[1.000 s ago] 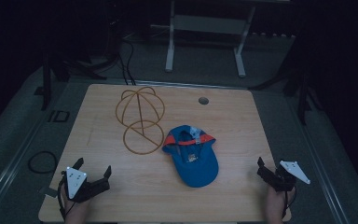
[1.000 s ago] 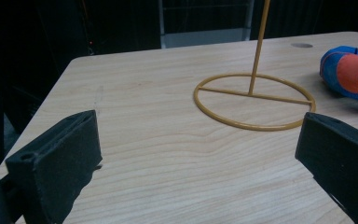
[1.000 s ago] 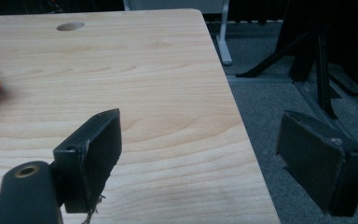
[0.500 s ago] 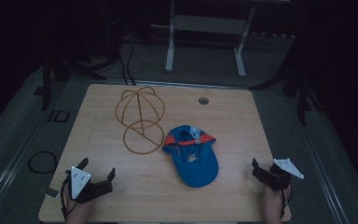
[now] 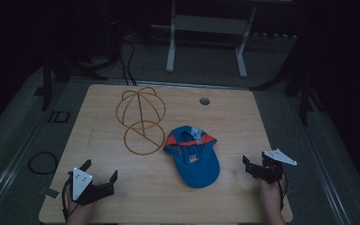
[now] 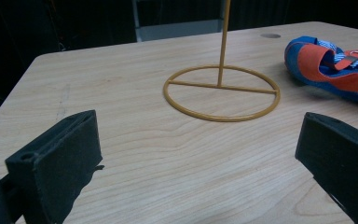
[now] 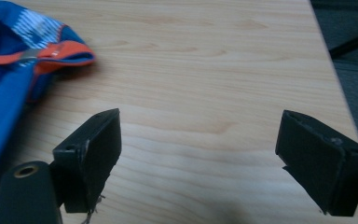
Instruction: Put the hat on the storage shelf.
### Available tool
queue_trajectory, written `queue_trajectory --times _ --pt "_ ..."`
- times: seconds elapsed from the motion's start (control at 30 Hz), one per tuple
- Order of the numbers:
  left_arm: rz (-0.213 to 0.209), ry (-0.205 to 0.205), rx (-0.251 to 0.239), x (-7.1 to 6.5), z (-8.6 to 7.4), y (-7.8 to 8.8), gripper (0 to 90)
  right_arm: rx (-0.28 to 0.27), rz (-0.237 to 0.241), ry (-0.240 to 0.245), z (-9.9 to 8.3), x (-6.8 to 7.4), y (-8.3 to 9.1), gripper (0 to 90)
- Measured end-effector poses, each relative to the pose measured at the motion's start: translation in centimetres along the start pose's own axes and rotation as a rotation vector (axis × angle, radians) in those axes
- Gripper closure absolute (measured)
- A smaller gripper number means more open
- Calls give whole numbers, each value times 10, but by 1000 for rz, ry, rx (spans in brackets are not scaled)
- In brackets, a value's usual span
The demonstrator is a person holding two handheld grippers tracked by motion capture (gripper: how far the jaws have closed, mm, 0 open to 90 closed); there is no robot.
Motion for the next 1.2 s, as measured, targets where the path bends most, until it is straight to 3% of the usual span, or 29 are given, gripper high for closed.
queue_trajectory --times 0.37,0.57,0.97,1.2 --pt "1 0 26 -1 -1 0 5 -42 99 65 42 21 -8 142" --pt "-5 -5 33 -2 -2 0 5 -48 129 91 63 28 -11 141" --pt "-10 5 31 -1 -2 0 5 -36 216 139 82 45 -24 132" --pt "-12 23 9 0 0 2 5 -7 309 177 93 63 -39 127"
Point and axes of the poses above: each handheld gripper's, and its own axes: y roughly backward along the jaws, z roughly out of its top, x roughly to its left, the point moved 6 cm from there along -y, roughly forward along the jaws, and after that the axes turned 8 degrees about y, right-handed, at the moved point
